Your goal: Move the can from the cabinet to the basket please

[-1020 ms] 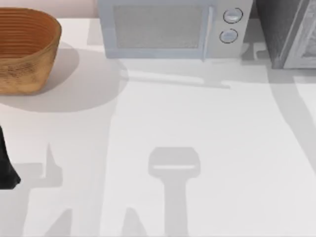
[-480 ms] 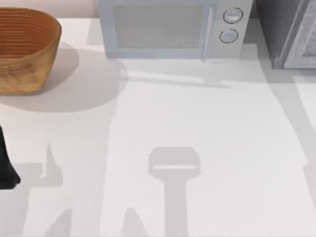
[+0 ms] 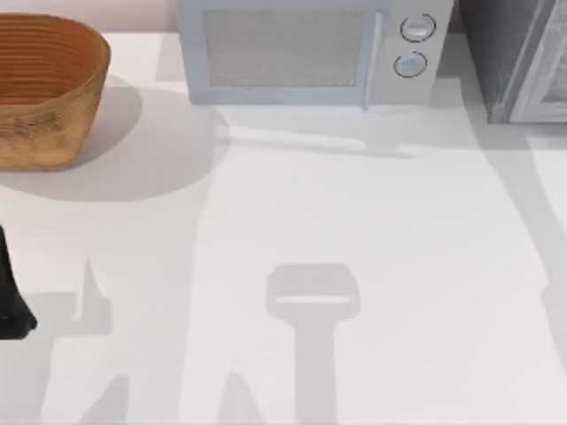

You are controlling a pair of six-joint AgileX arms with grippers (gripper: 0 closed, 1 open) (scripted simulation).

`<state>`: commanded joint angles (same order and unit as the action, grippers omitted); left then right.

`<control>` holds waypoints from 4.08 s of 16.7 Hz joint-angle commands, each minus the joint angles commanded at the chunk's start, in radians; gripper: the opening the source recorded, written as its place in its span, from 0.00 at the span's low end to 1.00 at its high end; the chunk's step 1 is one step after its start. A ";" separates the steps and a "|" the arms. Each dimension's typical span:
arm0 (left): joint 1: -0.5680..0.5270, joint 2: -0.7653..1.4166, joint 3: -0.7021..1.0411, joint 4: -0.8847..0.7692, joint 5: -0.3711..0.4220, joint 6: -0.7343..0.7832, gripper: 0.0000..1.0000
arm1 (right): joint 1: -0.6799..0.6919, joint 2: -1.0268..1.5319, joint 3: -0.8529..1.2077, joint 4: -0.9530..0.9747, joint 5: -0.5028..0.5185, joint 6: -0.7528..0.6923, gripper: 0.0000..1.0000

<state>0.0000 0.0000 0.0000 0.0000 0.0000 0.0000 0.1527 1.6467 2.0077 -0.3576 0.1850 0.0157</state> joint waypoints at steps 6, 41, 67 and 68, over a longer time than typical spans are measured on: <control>0.000 0.000 0.000 0.000 0.000 0.000 1.00 | -0.020 0.161 0.207 -0.042 -0.014 -0.001 1.00; 0.000 0.000 0.000 0.000 0.000 0.000 1.00 | -0.015 0.190 0.302 -0.111 -0.006 0.000 0.00; 0.000 0.000 0.000 0.000 0.000 0.000 1.00 | 0.018 -0.802 -0.564 -0.034 -0.054 -0.062 0.00; 0.000 0.000 0.000 0.000 0.000 0.000 1.00 | 0.006 -0.884 -0.682 0.007 -0.072 -0.066 0.00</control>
<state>0.0000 0.0000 0.0000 0.0000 0.0000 0.0000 0.1589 0.7627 1.3253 -0.3505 0.1135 -0.0507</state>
